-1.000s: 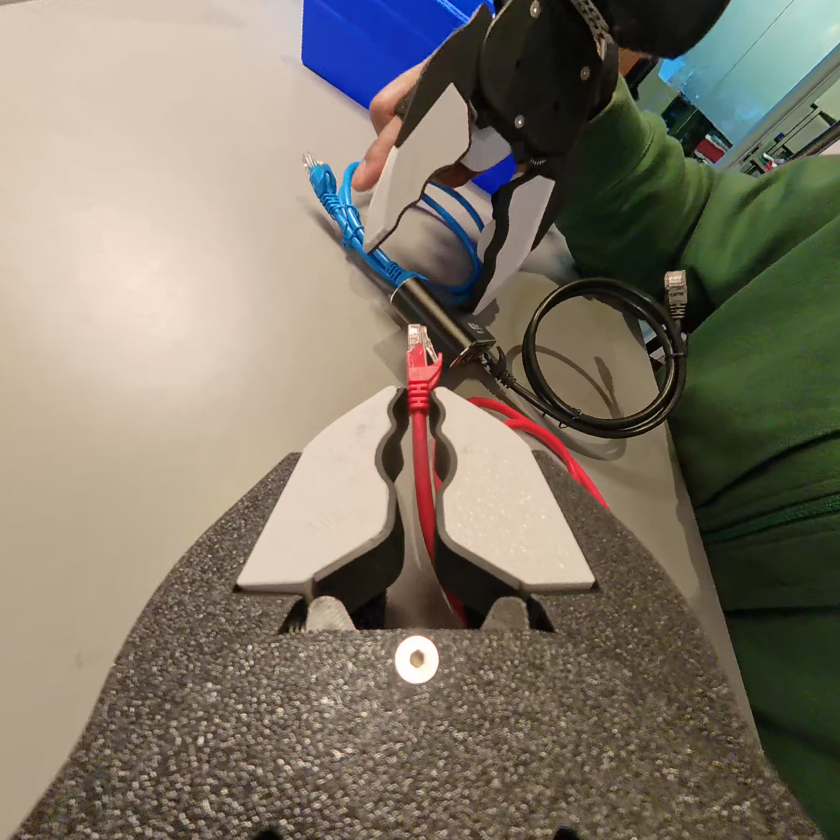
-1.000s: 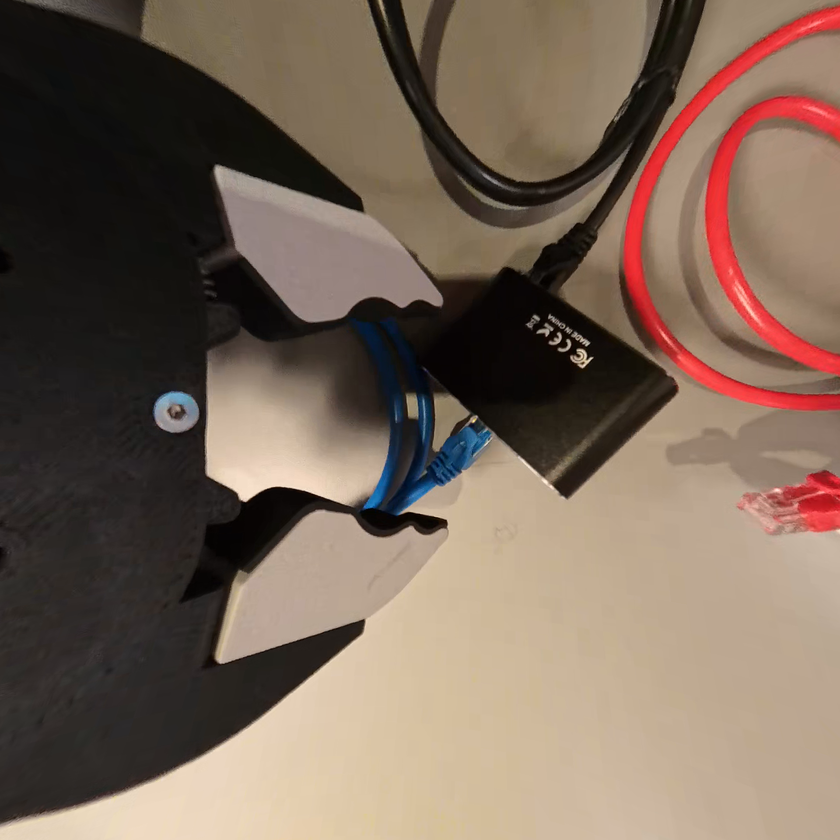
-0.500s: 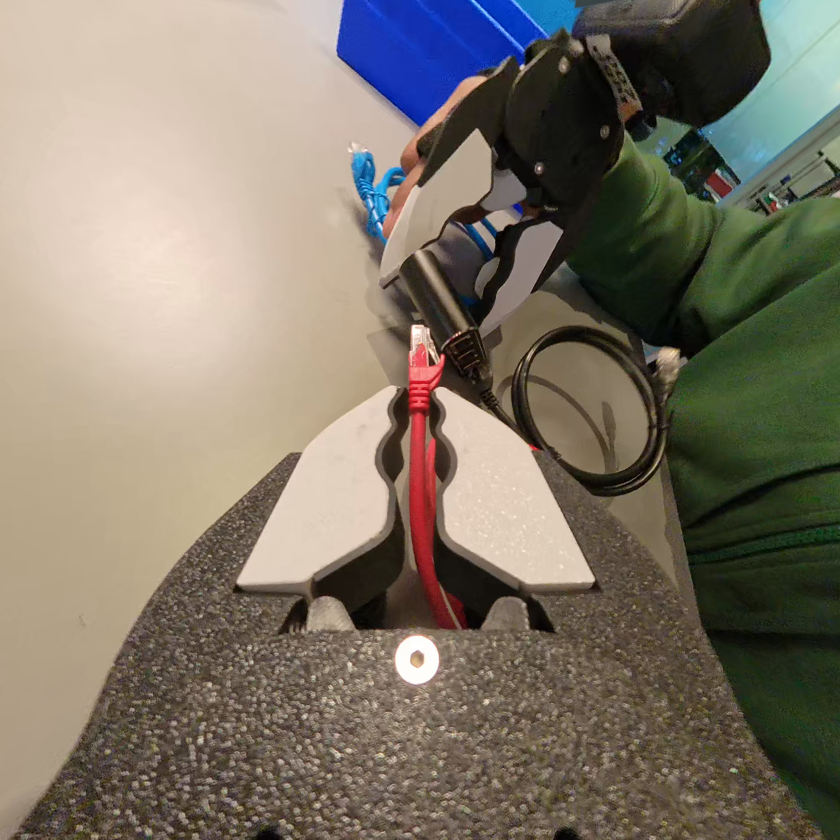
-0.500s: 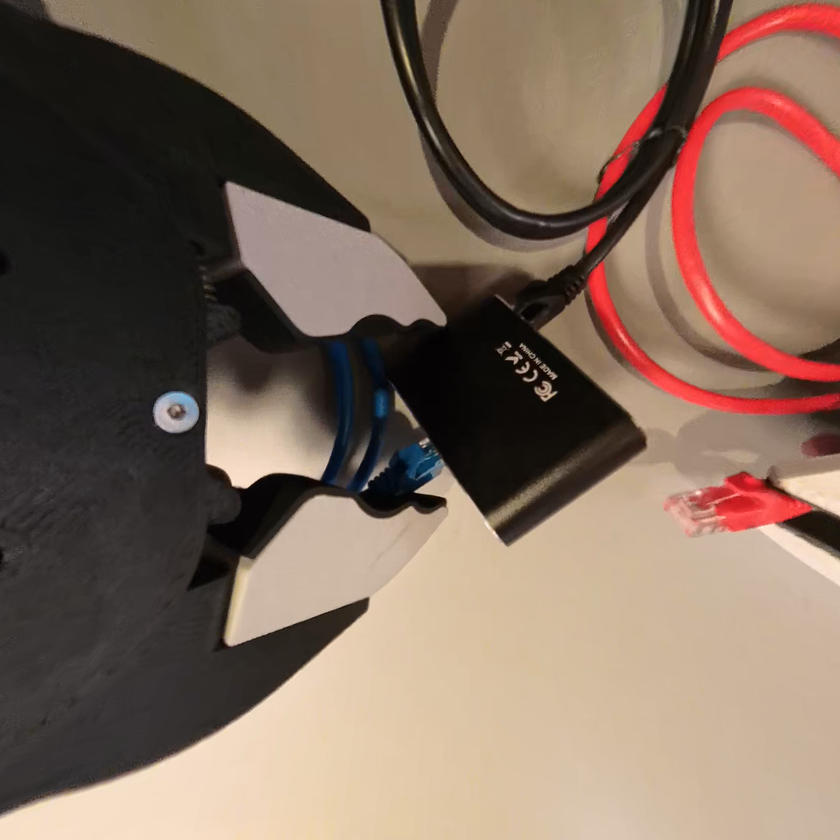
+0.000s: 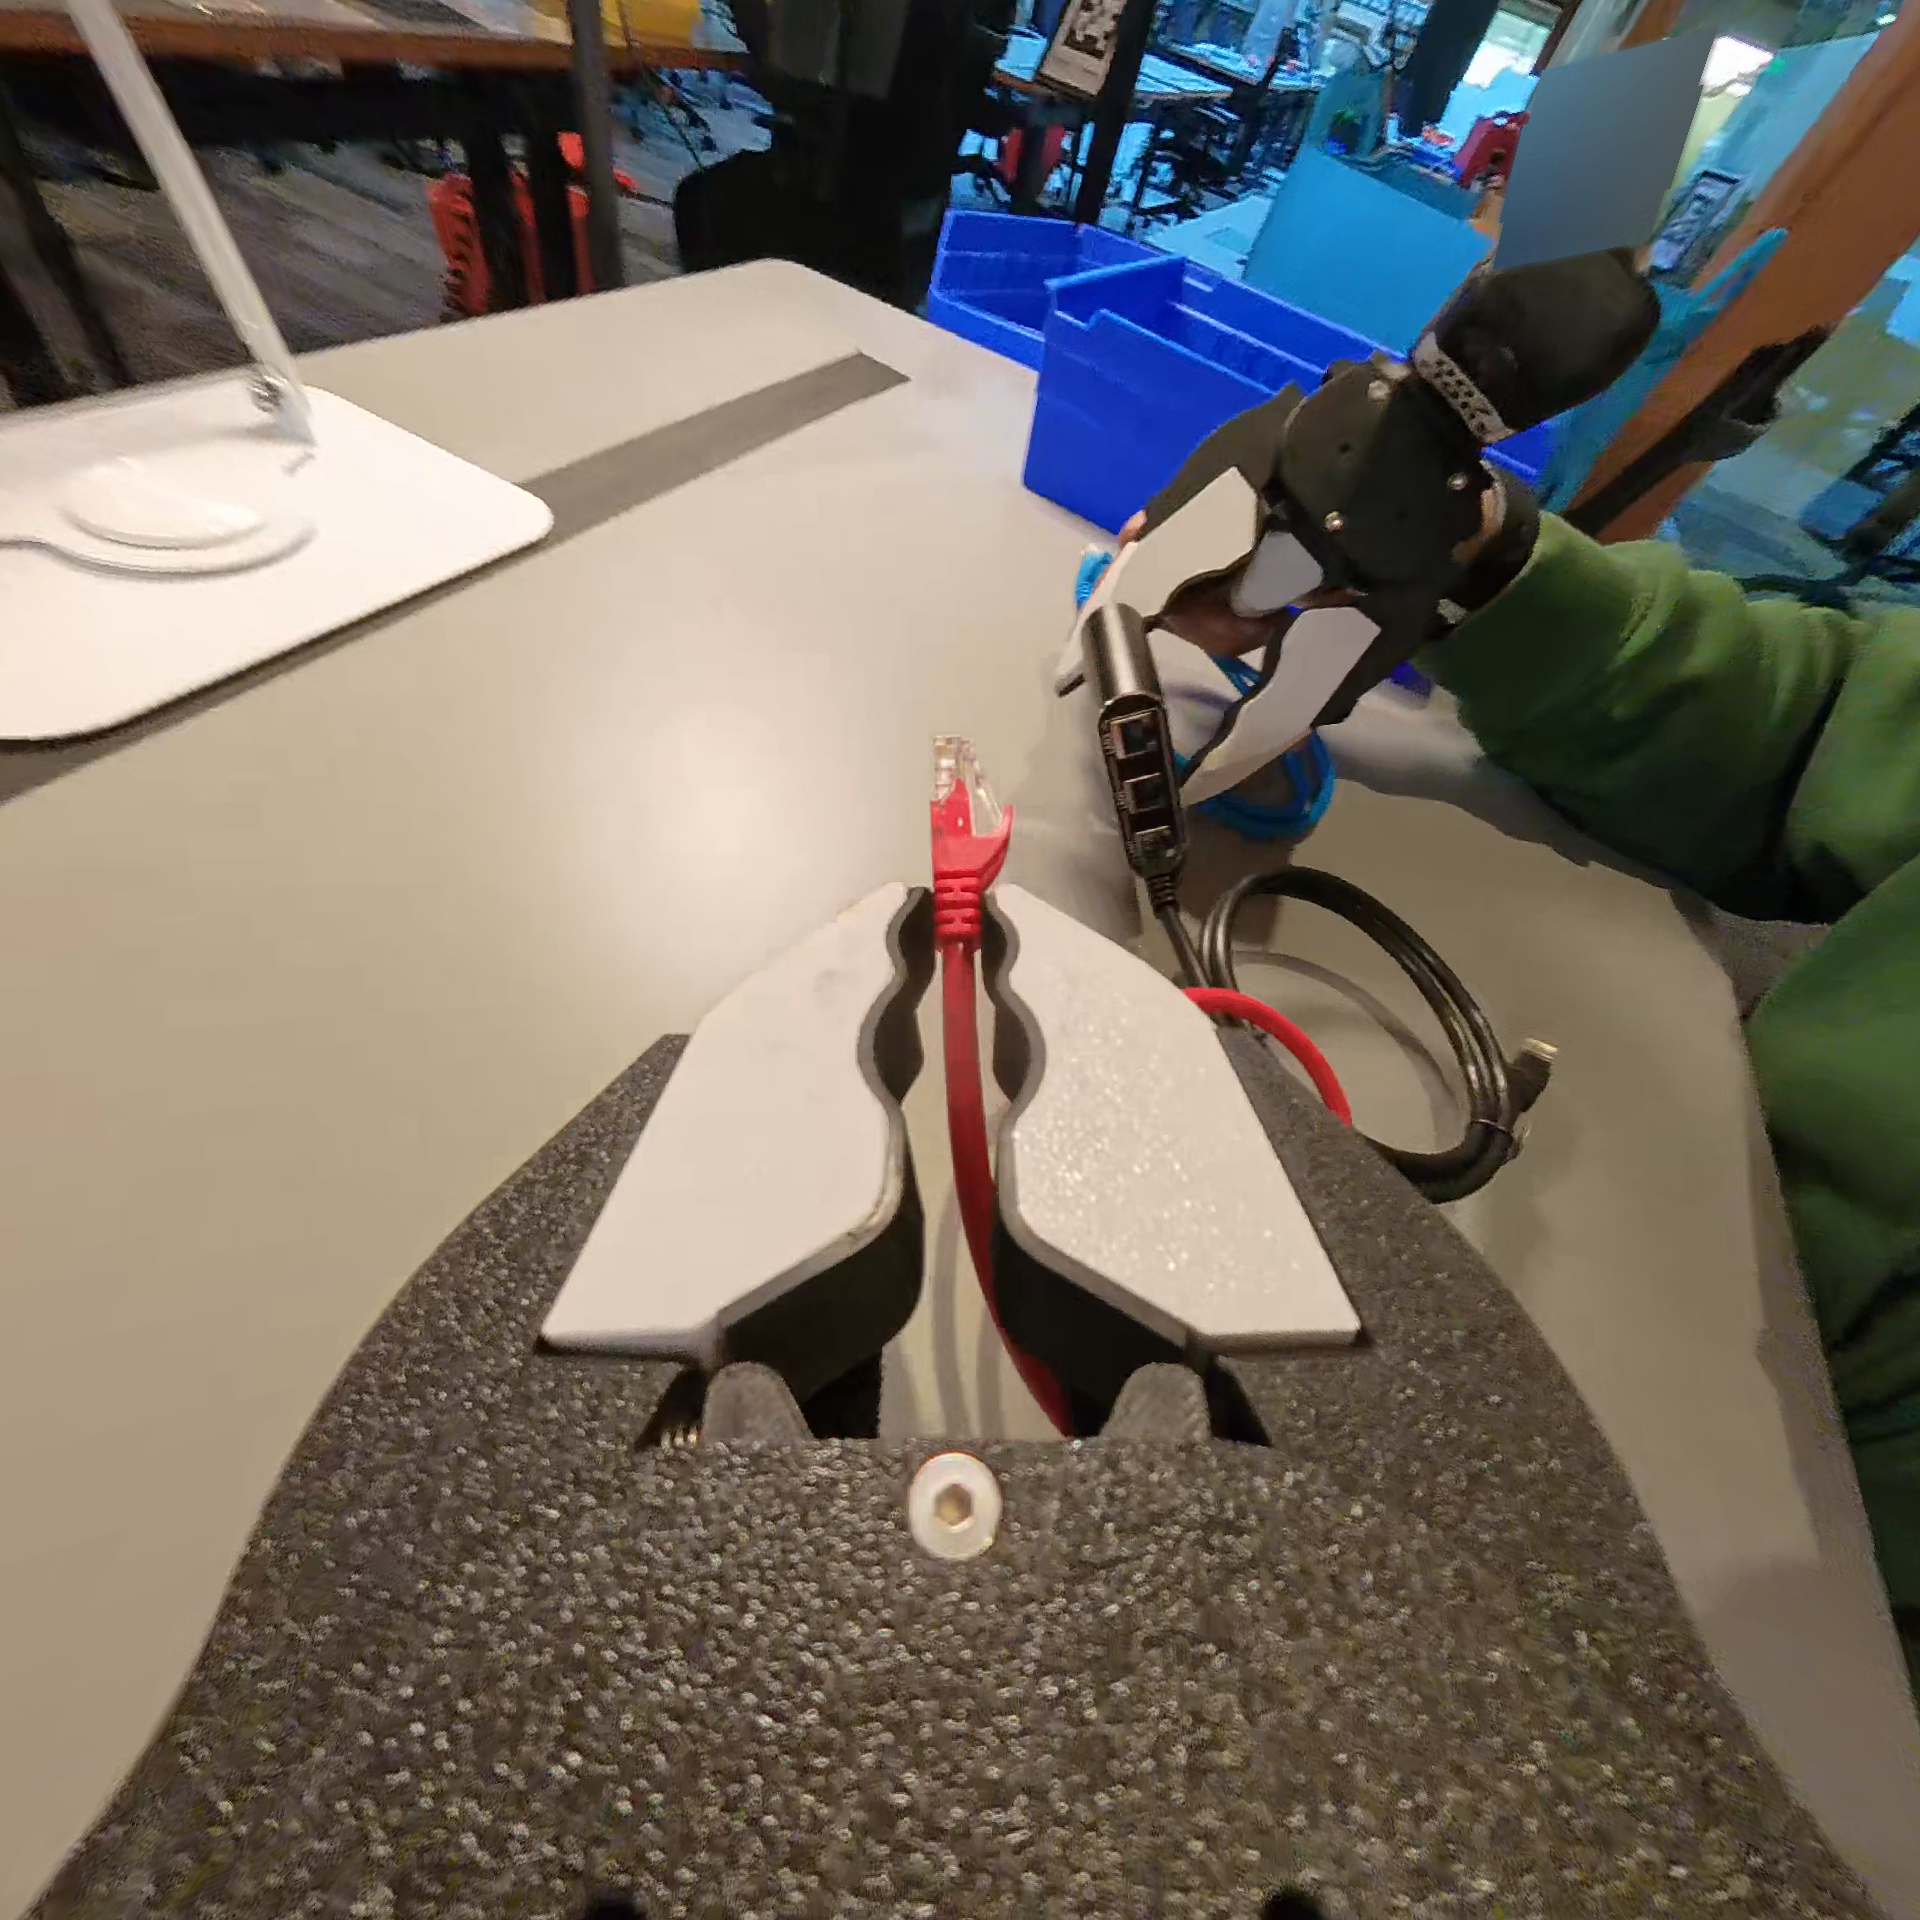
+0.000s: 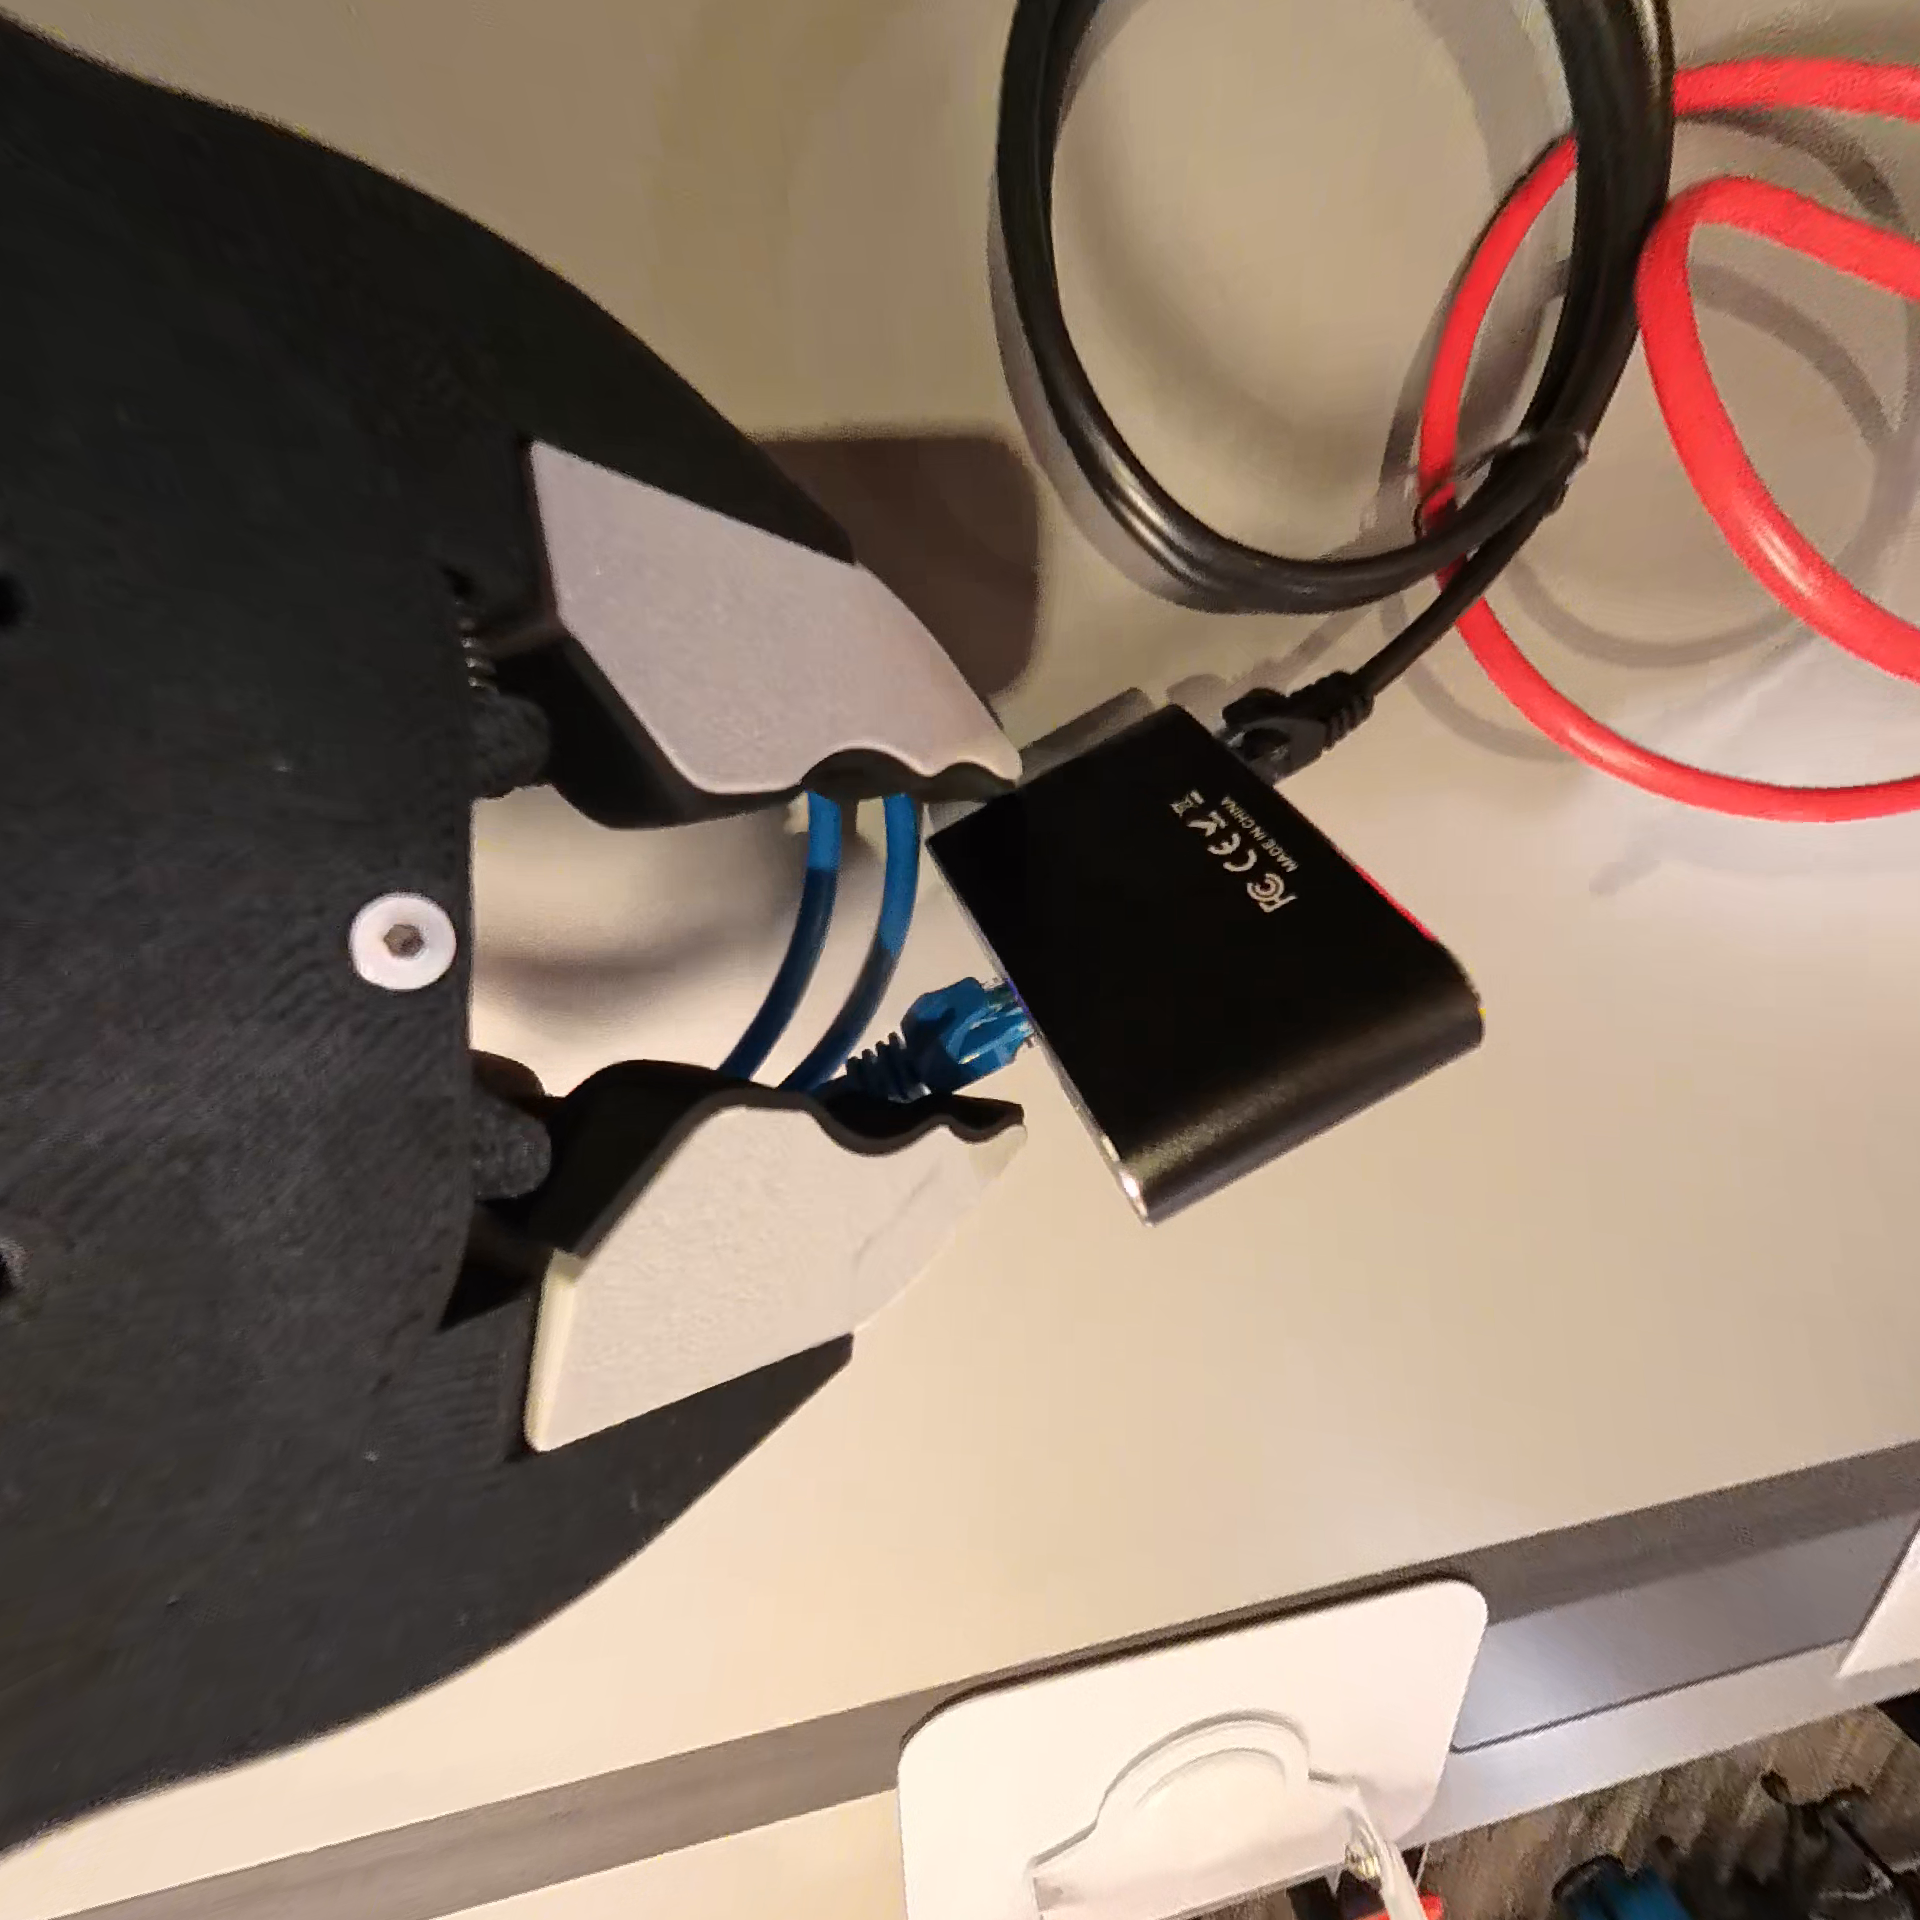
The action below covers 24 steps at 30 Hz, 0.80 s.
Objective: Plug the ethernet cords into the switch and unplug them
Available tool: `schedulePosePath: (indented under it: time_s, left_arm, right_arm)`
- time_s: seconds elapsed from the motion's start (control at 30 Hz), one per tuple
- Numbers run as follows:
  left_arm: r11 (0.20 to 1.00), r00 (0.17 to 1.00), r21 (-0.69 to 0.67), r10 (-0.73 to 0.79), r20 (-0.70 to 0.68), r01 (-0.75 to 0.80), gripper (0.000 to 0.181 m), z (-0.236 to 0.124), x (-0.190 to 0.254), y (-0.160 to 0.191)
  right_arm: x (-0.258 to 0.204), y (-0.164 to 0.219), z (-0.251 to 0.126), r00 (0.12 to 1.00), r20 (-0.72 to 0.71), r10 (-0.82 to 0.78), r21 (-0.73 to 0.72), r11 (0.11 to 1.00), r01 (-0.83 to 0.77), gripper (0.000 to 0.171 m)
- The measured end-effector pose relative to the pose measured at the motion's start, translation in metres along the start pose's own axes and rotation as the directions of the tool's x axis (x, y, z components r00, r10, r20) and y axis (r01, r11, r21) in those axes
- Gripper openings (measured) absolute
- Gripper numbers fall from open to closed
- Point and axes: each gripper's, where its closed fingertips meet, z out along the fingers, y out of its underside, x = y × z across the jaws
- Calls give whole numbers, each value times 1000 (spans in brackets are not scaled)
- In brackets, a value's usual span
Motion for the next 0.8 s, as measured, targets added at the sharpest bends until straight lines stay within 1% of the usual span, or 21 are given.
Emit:
schedulePosePath:
  time_s: [0.13,0.17,0.2,0.23,0.27,0.33,0.4,0.43,0.5,0.57,0.7,0.8]
  left_arm:
    - [998,998,51,21,62,-24,9,-21,-15,-13]
    - [997,997,73,20,75,-25,9,-28,-18,-17]
    - [995,996,93,19,90,-28,9,-35,-22,-21]
    - [994,995,108,18,102,-29,9,-40,-25,-24]
    - [993,994,117,14,109,-27,9,-44,-28,-25]
    - [993,994,115,-1,110,-12,9,-45,-32,-22]
    - [995,994,98,-5,110,-6,9,-40,-34,-17]
    - [996,994,87,-4,107,-6,9,-37,-33,-14]
    - [998,995,65,1,99,-7,9,-30,-32,-9]
    - [999,996,50,1,84,-5,9,-24,-29,-5]
    - [1000,999,20,-9,51,8,9,-12,-24,4]
    - [1000,999,-5,-7,41,7,9,-7,-23,9]
  right_arm:
    - [6,-1,-9,1000,-21,9,14,1000,-9,51]
    - [8,-1,-12,1000,-28,14,22,1000,-13,48]
    - [11,-2,-15,999,-37,26,39,999,-25,36]
    - [11,-4,-18,999,-25,46,63,997,-45,29]
    - [11,-4,-19,998,-10,69,77,995,-68,29]
    - [4,0,-16,994,45,96,70,993,-99,29]
    - [1,4,-10,996,49,80,51,995,-83,29]
    - [2,3,-9,995,40,86,63,994,-89,21]
    - [0,-3,-10,993,68,98,93,990,-104,24]
    - [4,-3,-13,994,52,100,93,990,-104,28]
    - [7,1,-12,994,57,95,65,993,-98,51]
    - [13,-4,-10,993,90,83,61,994,-88,65]
